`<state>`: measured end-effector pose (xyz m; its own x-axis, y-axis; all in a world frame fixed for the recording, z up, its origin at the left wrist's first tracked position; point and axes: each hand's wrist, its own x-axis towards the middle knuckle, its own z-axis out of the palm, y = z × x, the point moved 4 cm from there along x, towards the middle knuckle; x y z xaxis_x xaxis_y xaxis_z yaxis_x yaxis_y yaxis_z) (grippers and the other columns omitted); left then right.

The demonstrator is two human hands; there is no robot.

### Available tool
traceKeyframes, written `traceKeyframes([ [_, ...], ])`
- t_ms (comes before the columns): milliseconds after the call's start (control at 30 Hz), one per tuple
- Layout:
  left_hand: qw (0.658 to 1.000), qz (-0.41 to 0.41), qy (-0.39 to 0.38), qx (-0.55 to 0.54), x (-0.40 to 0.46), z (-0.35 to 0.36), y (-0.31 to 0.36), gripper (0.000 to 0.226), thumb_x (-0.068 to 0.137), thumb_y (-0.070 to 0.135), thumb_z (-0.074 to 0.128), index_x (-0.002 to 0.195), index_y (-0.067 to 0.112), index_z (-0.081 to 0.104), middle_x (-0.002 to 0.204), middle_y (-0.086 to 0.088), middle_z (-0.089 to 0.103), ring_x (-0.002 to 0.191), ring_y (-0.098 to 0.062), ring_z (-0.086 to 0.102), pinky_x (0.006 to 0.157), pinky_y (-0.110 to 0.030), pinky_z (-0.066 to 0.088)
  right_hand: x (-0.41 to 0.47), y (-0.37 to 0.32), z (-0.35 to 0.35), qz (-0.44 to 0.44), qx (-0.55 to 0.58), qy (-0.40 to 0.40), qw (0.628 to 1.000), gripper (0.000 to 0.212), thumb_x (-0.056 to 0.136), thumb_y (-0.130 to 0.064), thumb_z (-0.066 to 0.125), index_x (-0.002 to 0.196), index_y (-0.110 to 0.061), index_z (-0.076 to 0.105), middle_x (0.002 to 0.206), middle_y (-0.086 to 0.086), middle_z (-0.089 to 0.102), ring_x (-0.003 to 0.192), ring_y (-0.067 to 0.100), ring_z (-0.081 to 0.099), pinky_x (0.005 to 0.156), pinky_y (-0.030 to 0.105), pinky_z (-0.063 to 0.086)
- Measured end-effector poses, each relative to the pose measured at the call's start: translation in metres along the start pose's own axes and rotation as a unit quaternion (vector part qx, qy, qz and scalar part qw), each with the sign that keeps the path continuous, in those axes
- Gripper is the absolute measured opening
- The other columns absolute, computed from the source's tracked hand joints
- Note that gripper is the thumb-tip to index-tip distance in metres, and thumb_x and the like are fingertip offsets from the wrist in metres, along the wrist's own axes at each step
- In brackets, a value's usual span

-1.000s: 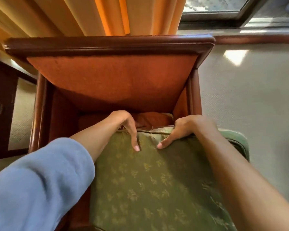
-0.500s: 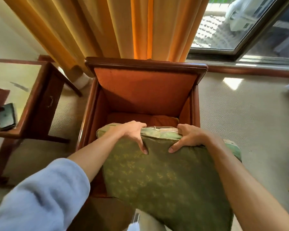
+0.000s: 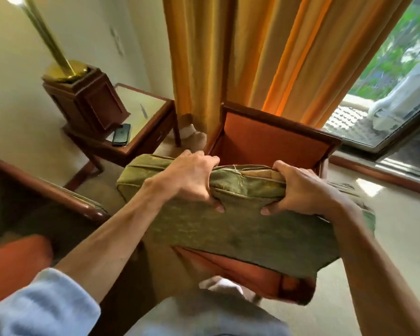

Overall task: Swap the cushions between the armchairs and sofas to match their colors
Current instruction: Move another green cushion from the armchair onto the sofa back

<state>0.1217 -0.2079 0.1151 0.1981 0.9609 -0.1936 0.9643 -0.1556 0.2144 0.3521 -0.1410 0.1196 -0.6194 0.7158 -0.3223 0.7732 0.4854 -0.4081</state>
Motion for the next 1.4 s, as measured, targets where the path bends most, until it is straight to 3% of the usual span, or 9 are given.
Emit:
traceKeyframes([
  [100, 0.997, -0.063, 0.041, -0.009, -0.076, -0.01, -0.035, 0.086, 0.043, 0.089, 0.073, 0.098, 0.028, 0.048, 0.092, 0.009, 0.053, 0.081, -0.01, 0.045, 0.081, -0.035, 0.04, -0.007, -0.076, 0.007, -0.068, -0.03, 0.031, 0.997, 0.072, 0.049, -0.068, 0.085, 0.098, -0.031, 0.046, 0.086, -0.011, 0.063, 0.082, 0.007, 0.056, 0.082, 0.04, 0.04],
  [200, 0.986, -0.143, 0.078, -0.014, -0.167, -0.016, -0.075, 0.087, 0.041, 0.089, 0.074, 0.101, 0.034, 0.043, 0.1, 0.012, 0.052, 0.092, -0.013, 0.047, 0.092, -0.04, 0.042, -0.01, -0.159, 0.029, -0.143, -0.058, 0.044, 0.987, 0.071, 0.052, -0.064, 0.087, 0.099, -0.035, 0.041, 0.087, -0.015, 0.051, 0.08, 0.0, 0.042, 0.079, 0.036, 0.029],
  [367, 0.95, -0.294, 0.1, 0.01, -0.316, -0.01, -0.137, 0.098, 0.038, 0.093, 0.069, 0.11, 0.032, 0.045, 0.116, 0.008, 0.058, 0.109, -0.018, 0.052, 0.099, -0.044, 0.039, 0.011, -0.301, 0.084, -0.294, -0.119, 0.042, 0.947, 0.087, 0.051, -0.075, 0.08, 0.116, -0.031, 0.041, 0.101, -0.012, 0.047, 0.091, 0.012, 0.042, 0.096, 0.043, 0.034],
  [433, 0.933, -0.342, 0.111, 0.022, -0.37, -0.004, -0.155, 0.099, 0.036, 0.095, 0.068, 0.106, 0.03, 0.043, 0.122, 0.006, 0.06, 0.115, -0.02, 0.053, 0.099, -0.044, 0.04, 0.018, -0.35, 0.11, -0.339, -0.13, 0.037, 0.931, 0.086, 0.055, -0.073, 0.081, 0.118, -0.029, 0.043, 0.104, -0.009, 0.049, 0.09, 0.011, 0.037, 0.091, 0.039, 0.032],
  [633, 0.845, -0.507, 0.165, 0.044, -0.547, 0.027, -0.201, 0.1, 0.029, 0.1, 0.061, 0.093, 0.027, 0.038, 0.107, 0.004, 0.062, 0.103, -0.021, 0.055, 0.086, -0.04, 0.04, 0.029, -0.518, 0.202, -0.504, -0.121, -0.009, 0.855, 0.09, 0.053, -0.072, 0.082, 0.12, -0.026, 0.045, 0.109, -0.009, 0.054, 0.107, 0.021, 0.048, 0.093, 0.042, 0.033],
  [867, 0.737, -0.651, 0.176, 0.045, -0.693, 0.069, -0.264, 0.115, 0.031, 0.098, 0.064, 0.113, 0.019, 0.052, 0.118, 0.001, 0.061, 0.108, -0.023, 0.053, 0.094, -0.042, 0.042, 0.054, -0.691, 0.318, -0.622, -0.124, -0.048, 0.772, 0.082, 0.057, -0.071, 0.08, 0.116, -0.024, 0.046, 0.123, 0.001, 0.061, 0.117, 0.024, 0.05, 0.099, 0.049, 0.034],
  [1067, 0.65, -0.736, 0.163, -0.094, -0.754, 0.17, -0.32, 0.12, 0.047, 0.079, 0.079, 0.142, 0.017, 0.043, 0.139, 0.001, 0.051, 0.129, -0.023, 0.046, 0.11, -0.041, 0.036, 0.081, -0.756, 0.446, -0.606, -0.192, -0.142, 0.759, 0.098, 0.06, -0.066, 0.081, 0.136, -0.023, 0.037, 0.14, 0.001, 0.052, 0.131, 0.023, 0.043, 0.104, 0.046, 0.028],
  [1200, 0.592, -0.781, 0.134, -0.147, -0.788, 0.248, -0.325, 0.132, 0.054, 0.068, 0.085, 0.155, 0.019, 0.017, 0.158, -0.003, 0.027, 0.148, -0.026, 0.02, 0.123, -0.046, 0.013, 0.064, -0.77, 0.511, -0.628, -0.221, -0.141, 0.733, 0.102, 0.07, -0.062, 0.072, 0.15, -0.018, 0.026, 0.15, 0.003, 0.04, 0.141, 0.026, 0.03, 0.116, 0.047, 0.012],
  [1400, 0.624, -0.747, 0.167, -0.155, -0.823, 0.254, -0.352, 0.131, 0.051, 0.07, 0.083, 0.153, 0.025, 0.015, 0.155, 0.0, 0.025, 0.147, -0.026, 0.018, 0.123, -0.046, 0.009, 0.061, -0.79, 0.526, -0.603, -0.235, -0.114, 0.754, 0.115, 0.061, -0.069, 0.075, 0.151, -0.02, 0.022, 0.152, 0.003, 0.035, 0.145, 0.027, 0.025, 0.12, 0.051, 0.007],
])
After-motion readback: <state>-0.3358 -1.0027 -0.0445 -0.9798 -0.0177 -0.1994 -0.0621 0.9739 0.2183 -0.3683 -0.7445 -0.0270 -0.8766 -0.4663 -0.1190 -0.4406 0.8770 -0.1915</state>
